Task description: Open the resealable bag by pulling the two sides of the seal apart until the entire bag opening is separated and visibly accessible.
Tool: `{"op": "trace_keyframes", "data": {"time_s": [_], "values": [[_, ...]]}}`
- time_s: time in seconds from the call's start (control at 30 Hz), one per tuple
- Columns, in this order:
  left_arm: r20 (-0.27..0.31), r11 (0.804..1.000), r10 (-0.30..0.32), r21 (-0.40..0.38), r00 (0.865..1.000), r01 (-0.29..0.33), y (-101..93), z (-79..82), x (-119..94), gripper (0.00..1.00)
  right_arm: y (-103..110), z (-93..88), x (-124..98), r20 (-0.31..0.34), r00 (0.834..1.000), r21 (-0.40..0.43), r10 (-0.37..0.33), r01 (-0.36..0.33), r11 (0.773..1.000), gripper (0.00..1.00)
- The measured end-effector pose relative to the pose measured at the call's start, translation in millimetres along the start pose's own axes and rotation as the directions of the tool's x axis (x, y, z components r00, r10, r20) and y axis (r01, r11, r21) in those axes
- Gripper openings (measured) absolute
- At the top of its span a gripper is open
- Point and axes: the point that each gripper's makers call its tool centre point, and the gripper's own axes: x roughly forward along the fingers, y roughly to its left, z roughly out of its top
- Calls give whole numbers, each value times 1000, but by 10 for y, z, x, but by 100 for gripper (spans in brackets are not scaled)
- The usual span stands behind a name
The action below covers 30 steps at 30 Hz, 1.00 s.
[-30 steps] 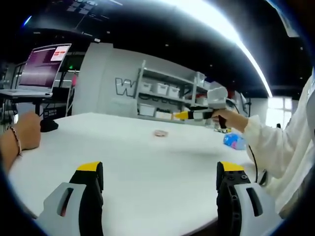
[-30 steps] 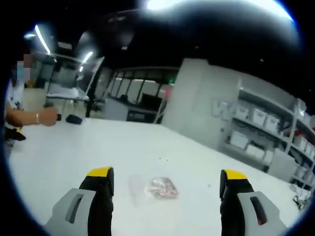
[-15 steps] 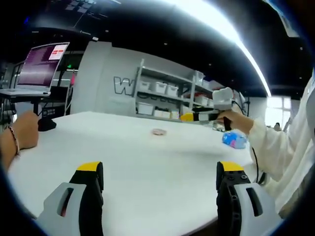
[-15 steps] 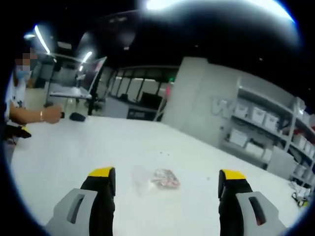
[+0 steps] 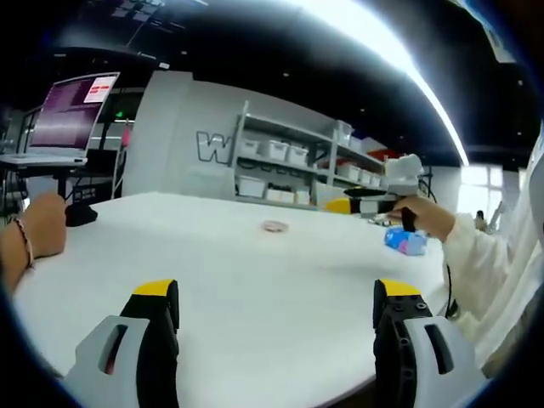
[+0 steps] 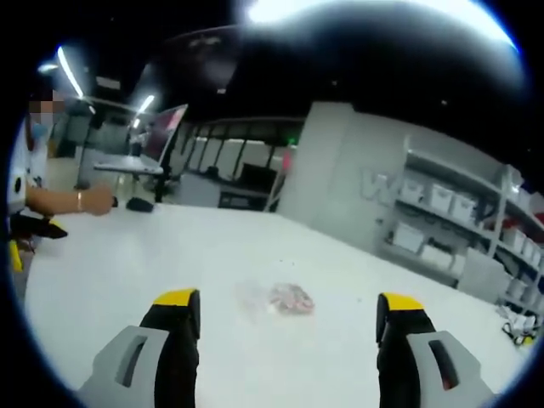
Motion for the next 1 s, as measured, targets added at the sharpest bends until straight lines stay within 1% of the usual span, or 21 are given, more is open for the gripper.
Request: {"op": "trace_keyframes", "data": {"time_s": [0.13,0.37,0.47,1.0], "values": [[-2,1000,-4,-1,1000,4,-12,-11,-3,93,8,7,-75,8,1000,1,-8,8,1000,86],[-2,1000,-4,-2,1000,4,-17,-22,-26,93,112,-89,-223,-15,1000,-3,2,-2,1000,85],[-3,1000,0,-4,1000,0,-2,-30,-35,93,147,-107,-286,-10,1000,5,0,0,1000,84],[-13,1000,-16,-6,1000,16,-54,-48,-19,93,315,-182,-615,-7,1000,17,1,0,1000,82]]}}
